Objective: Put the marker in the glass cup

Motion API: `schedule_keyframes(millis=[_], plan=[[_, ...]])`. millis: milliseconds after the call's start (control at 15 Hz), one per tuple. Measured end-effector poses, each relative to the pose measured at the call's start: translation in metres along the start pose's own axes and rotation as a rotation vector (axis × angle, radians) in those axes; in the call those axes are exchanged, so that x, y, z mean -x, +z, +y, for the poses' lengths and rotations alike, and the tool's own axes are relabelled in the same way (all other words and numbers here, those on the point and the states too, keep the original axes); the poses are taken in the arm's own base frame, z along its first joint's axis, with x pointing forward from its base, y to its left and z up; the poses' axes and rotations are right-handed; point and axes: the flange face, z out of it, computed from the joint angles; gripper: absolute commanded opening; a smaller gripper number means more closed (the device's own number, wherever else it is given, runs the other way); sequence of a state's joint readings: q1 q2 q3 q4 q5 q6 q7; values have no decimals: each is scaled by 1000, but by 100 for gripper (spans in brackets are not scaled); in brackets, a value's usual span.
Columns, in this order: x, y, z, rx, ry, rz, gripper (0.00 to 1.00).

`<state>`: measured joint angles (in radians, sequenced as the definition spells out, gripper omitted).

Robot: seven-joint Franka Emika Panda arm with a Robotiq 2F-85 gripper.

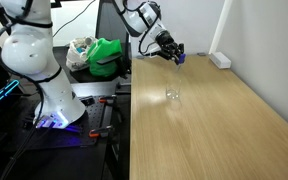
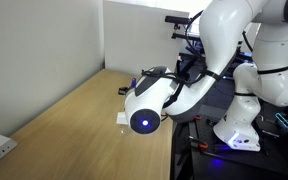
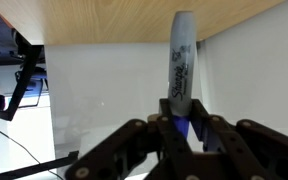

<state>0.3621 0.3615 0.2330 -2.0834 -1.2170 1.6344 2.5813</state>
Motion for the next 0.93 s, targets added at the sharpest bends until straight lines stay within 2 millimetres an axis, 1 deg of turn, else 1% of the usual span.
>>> schedule_keyframes(millis=[933], plan=[[54,12,9,0,-88,-56,6]])
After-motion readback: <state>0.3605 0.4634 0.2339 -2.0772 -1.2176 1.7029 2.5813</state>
